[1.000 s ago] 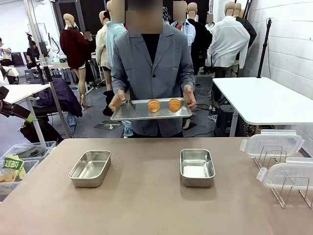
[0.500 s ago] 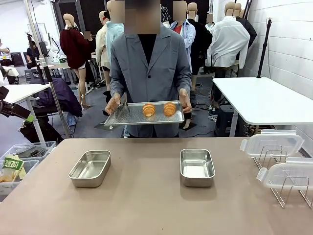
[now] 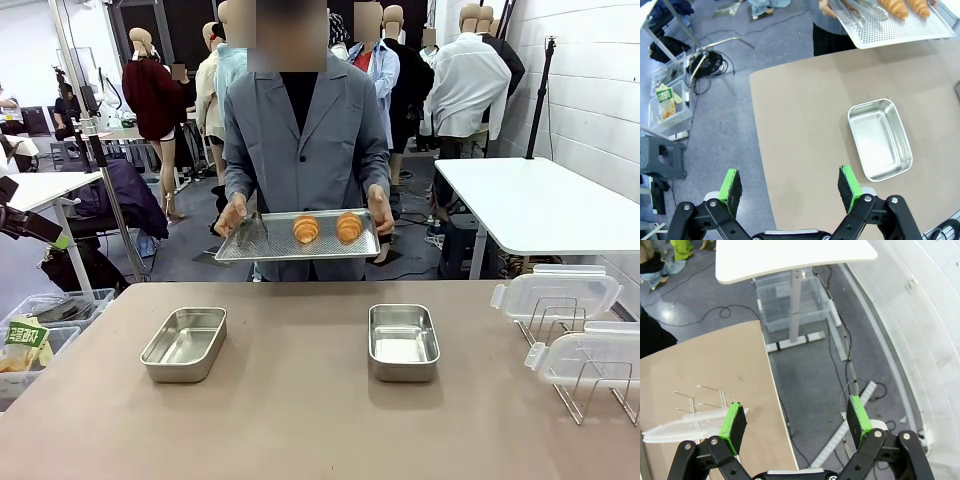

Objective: Place the bread in airtight containers.
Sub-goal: Lift both Airtight Container.

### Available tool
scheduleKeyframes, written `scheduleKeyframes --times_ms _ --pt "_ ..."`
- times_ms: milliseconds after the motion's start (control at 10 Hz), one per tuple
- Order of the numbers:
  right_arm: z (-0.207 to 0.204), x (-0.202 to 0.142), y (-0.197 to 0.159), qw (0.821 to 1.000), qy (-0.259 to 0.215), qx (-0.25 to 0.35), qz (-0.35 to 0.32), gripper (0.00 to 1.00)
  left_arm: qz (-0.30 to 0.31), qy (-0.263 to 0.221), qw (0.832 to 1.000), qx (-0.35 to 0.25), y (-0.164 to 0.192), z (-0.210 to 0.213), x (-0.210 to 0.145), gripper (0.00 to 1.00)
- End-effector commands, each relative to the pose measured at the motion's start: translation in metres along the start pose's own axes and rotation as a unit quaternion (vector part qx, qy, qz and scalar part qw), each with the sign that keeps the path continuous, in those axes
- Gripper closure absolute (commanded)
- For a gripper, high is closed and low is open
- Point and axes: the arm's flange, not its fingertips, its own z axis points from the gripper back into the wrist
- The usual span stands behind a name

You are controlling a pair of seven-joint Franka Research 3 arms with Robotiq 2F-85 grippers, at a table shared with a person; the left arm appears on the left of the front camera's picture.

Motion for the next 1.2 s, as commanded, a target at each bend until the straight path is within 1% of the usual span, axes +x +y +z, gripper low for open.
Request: scheduleKeyframes --times_ms 0,400,500,600,700,800,900,1000,1100 --pt "0.0 -0.001 0.0 1.0 0.002 -0.002 0.006 0.0 -0.007 0.0 1.0 0.007 0.003 -0.001 -0.001 0.0" --pt "0.0 -0.001 0.0 1.0 0.002 -0.002 0.006 0.0 -0.007 0.0 1.0 0.007 0.003 -0.001 -0.001 0.0" --pt "0.0 -0.001 0.0 1.0 0.002 -0.002 0.006 0.0 0.0 0.0 1.0 0.0 0.0 0.0 0.0 0.0" --pt "0.0 0.0 0.0 1.0 0.0 0.0 0.0 0.0 -0.012 -0.01 1.0 -0.011 -0.013 0.005 0.007 0.0" --pt "0.015 0.013 0.032 0.999 -0.008 0.021 0.037 0.0 -0.026 -0.013 0.999 -0.034 -0.03 0.004 0.019 0.0" --pt "0.036 0.029 0.066 0.997 -0.027 0.045 0.064 0.0 -0.046 -0.02 0.997 -0.058 -0.047 0.001 0.033 0.0" --pt "0.057 0.043 0.1 0.992 -0.045 0.065 0.101 0.0 -0.067 -0.02 0.995 -0.069 -0.064 -0.006 0.044 0.0" --pt "0.076 0.056 0.137 0.979 -0.013 0.143 0.147 0.0 -0.061 -0.001 0.995 -0.073 -0.078 -0.015 0.05 0.0" --pt "0.089 0.059 0.166 0.972 0.04 0.192 0.131 0.0 -0.04 0.015 0.995 -0.089 -0.089 -0.028 0.05 0.0"
